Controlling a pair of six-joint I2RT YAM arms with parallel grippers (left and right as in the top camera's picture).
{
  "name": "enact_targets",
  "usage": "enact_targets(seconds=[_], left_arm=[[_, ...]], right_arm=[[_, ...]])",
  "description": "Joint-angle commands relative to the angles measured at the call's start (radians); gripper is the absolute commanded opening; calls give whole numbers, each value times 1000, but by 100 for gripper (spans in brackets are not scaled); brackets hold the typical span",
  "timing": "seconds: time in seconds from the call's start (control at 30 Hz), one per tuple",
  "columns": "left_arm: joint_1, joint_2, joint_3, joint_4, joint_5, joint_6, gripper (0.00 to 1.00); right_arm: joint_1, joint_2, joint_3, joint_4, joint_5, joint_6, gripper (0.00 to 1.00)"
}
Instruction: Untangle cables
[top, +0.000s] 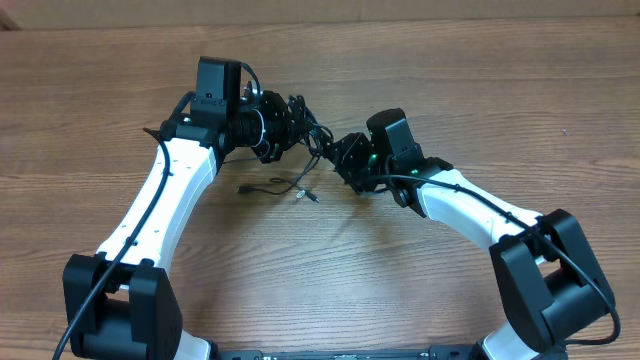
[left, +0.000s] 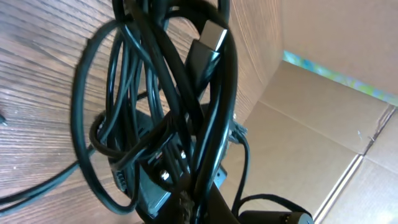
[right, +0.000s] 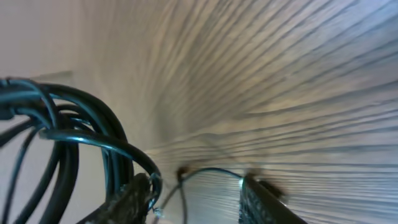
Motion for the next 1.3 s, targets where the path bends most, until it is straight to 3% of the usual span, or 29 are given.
enact_targets(seconds=[0.0, 0.1, 0.23, 0.43, 0.5, 0.57, 0.7, 1.0, 1.27], left_arm=[[-10, -5, 14, -2, 58, -59, 4], [-10, -5, 14, 0, 67, -73, 4], [-10, -5, 14, -1, 96, -72, 4], [4, -5, 14, -1, 180, -73, 4], [13, -5, 14, -1, 218, -73, 4], [27, -5, 14, -1, 258, -72, 4], [64, -5, 14, 0, 323, -33, 4], [194, -5, 14, -37, 359, 243, 4], [249, -5, 14, -57, 325, 426, 4]], right_arm=[[9, -2, 6, 50, -37, 160, 42], [19, 5, 6, 71, 64, 122, 41], [43, 8, 6, 137, 133, -76, 39], [65, 26, 6, 164, 243, -164, 34], [65, 37, 6, 177, 239, -215, 24], [65, 43, 6, 188, 229, -281, 4], [45, 43, 6, 154, 222, -450, 4], [-256, -3, 6, -273, 260, -622, 4], [-492, -115, 6, -385, 117, -867, 4]])
